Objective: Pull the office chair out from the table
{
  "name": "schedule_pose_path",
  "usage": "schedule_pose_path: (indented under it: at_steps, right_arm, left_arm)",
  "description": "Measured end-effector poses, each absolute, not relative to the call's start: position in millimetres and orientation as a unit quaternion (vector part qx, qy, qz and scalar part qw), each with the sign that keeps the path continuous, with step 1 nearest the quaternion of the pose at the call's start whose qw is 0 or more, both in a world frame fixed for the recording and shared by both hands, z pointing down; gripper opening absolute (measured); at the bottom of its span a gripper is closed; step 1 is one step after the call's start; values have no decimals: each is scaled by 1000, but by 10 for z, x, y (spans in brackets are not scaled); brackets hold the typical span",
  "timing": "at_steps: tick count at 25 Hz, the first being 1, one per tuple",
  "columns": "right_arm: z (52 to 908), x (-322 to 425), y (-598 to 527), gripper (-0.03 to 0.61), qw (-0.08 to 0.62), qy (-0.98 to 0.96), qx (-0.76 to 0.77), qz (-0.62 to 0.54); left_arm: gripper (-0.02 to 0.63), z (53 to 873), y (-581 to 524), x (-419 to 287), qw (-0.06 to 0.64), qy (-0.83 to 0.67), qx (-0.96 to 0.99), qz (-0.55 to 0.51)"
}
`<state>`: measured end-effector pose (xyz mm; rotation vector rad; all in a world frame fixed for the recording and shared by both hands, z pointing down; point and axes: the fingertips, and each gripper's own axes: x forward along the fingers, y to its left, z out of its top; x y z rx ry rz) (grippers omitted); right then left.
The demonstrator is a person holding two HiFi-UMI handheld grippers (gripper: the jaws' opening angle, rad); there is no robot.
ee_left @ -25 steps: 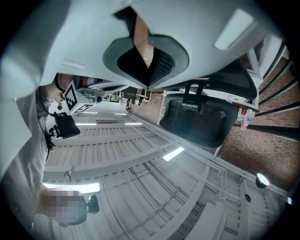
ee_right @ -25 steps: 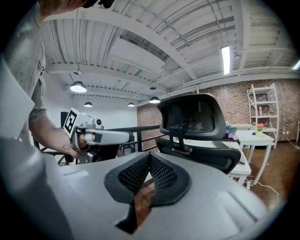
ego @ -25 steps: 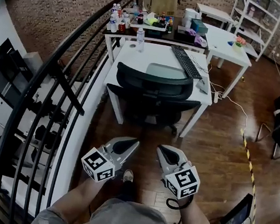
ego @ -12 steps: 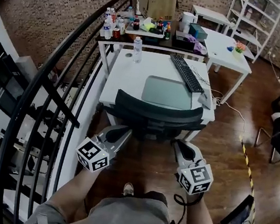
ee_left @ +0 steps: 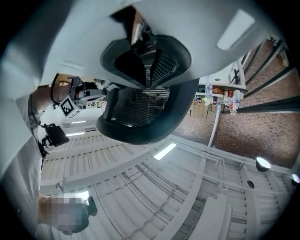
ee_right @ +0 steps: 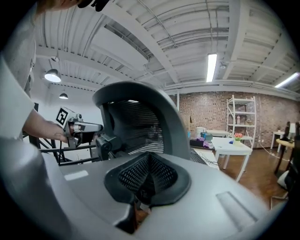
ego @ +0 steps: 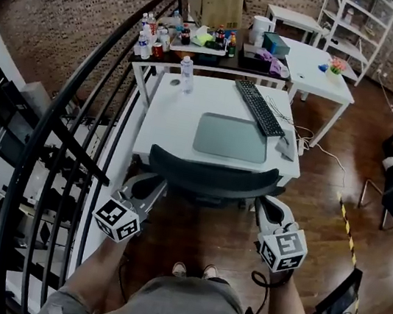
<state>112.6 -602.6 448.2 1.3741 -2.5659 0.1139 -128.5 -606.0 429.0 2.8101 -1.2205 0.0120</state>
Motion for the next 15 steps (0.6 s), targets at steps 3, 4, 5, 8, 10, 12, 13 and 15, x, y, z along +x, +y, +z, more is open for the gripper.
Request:
schedule_pose_path:
  at_steps: [3,4,5,8,10,12,13,15]
  right_arm:
    - [4421,1290,-6120,21,112,-872,475,32]
    - [4416,1333,-6140,72,117,-872,474,27]
    - [4409,1367,-6161,127,124,-873,472,20]
    - [4336,1406,-6272,201,145,-877,457,-10]
    - [4298,1366,-6371,264,157,-887,434,-24]
    - [4300,1287,-6452,303,171,-899,402,-34]
    - [4310,1242,-6482,314,177,-904,387,-37]
    - [4333,1160,-6527,334,180,-915,358,-37]
  left_arm:
    - [81,4329,-6132,-1443,20,-422,906,33]
    - [112,4342,-6154,-1502,13,-429,902,42]
    - [145,4348,-6177,-1556,5,-434,900,53]
    - [231,4318,-6302,-1642,-27,-425,900,92]
    - [296,4286,-6425,-1620,-40,-402,908,111]
    - [340,4263,-6535,-1555,-44,-370,920,119]
    - [358,4254,-6578,-1513,-44,-353,927,121]
    - [390,4234,-6639,-1412,-43,-321,938,121]
